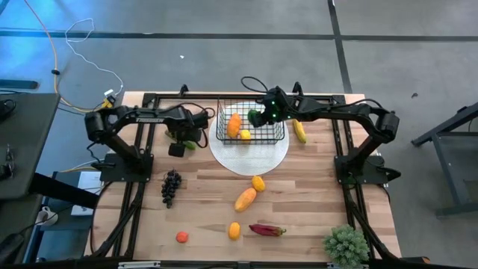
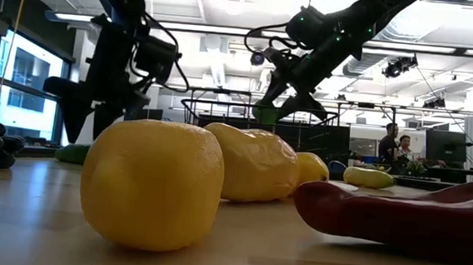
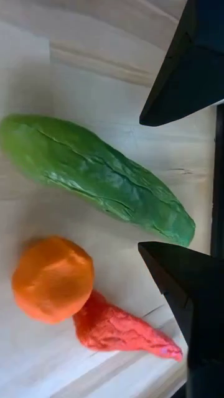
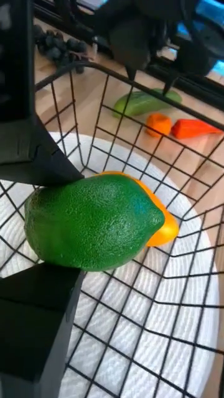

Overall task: Build produce basket
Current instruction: Put the green lime into the black wire basket

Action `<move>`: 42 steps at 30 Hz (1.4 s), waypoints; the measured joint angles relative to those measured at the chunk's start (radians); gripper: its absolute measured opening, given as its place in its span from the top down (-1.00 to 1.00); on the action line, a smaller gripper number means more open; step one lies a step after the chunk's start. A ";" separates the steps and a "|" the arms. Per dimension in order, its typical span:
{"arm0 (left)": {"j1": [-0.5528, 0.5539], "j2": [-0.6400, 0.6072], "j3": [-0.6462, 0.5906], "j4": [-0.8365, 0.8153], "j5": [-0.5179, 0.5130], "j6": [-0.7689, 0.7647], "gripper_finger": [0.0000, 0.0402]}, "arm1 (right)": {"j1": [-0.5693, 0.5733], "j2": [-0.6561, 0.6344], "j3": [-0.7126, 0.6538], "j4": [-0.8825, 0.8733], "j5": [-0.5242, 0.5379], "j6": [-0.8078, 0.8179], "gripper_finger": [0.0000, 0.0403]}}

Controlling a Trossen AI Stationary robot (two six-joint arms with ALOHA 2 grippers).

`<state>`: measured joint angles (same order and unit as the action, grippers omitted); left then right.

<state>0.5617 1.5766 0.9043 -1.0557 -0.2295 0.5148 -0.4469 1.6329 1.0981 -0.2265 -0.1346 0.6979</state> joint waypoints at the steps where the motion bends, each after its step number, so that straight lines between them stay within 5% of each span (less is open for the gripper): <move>1: 0.000 0.013 0.000 0.000 -0.004 -0.007 -0.54 | 0.000 0.000 0.000 -0.001 -0.009 -0.001 0.18; 14: 0.000 0.131 0.000 0.000 -0.012 -0.060 -0.48 | -0.002 0.000 0.000 0.018 -0.042 -0.082 0.16; 32: 0.000 0.131 0.000 0.003 0.009 -0.050 0.35 | -0.031 0.000 0.000 0.134 -0.043 -0.248 0.15; 42: 0.000 0.131 0.000 -0.013 0.013 -0.057 0.38 | -0.031 -0.002 0.000 0.132 -0.043 -0.234 -0.22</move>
<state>0.5617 1.7081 0.9047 -1.0687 -0.2169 0.4581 -0.4774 1.6313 1.0981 -0.0948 -0.1780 0.4635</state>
